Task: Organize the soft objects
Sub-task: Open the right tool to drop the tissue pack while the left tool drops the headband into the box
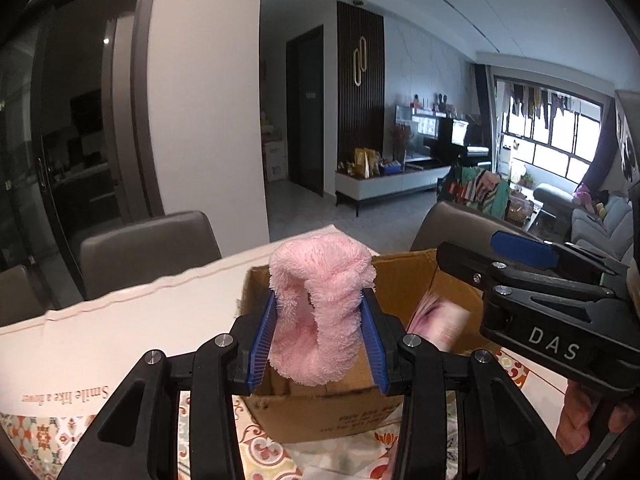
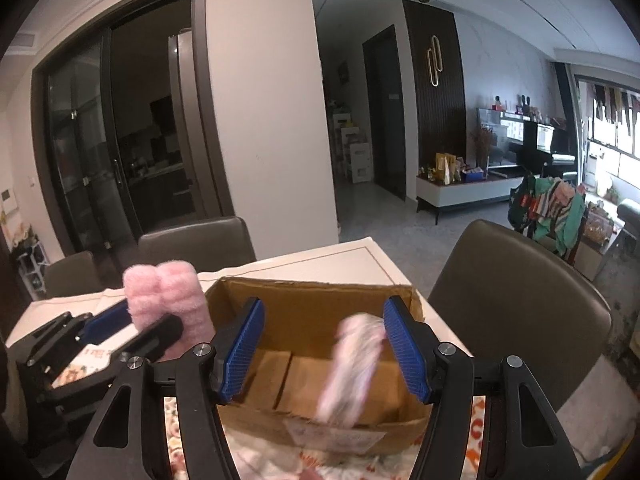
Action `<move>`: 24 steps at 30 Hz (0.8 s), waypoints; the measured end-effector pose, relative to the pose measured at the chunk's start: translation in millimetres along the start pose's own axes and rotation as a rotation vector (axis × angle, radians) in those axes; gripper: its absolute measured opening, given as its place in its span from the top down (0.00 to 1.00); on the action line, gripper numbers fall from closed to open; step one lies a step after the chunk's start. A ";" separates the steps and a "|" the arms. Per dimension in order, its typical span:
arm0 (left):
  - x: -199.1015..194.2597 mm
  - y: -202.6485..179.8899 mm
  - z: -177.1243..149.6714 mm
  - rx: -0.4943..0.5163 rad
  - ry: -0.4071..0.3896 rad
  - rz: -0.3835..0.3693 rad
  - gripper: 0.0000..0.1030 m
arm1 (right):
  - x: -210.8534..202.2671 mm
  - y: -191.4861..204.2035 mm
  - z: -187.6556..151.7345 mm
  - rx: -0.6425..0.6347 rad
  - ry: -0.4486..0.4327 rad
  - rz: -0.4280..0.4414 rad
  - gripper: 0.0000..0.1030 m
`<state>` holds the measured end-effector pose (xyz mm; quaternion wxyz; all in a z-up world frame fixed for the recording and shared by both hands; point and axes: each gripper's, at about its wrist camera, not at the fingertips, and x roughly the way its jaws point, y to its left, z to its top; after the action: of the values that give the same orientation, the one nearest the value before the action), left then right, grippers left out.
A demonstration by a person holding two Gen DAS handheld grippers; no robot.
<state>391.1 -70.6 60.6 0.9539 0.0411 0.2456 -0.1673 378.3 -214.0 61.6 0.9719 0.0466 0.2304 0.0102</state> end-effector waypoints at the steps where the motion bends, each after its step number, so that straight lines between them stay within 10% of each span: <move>1: 4.9 0.7 -0.5 0.001 0.010 -0.006 0.60 | 5.3 -0.2 1.2 -0.006 0.011 -0.004 0.39; 9: 14.2 -2.8 1.0 0.020 0.023 -0.018 0.35 | 16.4 -4.7 5.0 0.002 0.042 -0.033 0.38; 24: -53.4 -16.8 -13.2 0.025 0.021 0.114 0.30 | -28.0 -4.3 -8.2 0.009 0.066 -0.034 0.38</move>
<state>335.4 -68.2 74.9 0.9587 0.0689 0.2506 -0.1153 349.5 -218.8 66.4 0.9636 0.0466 0.2633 -0.0059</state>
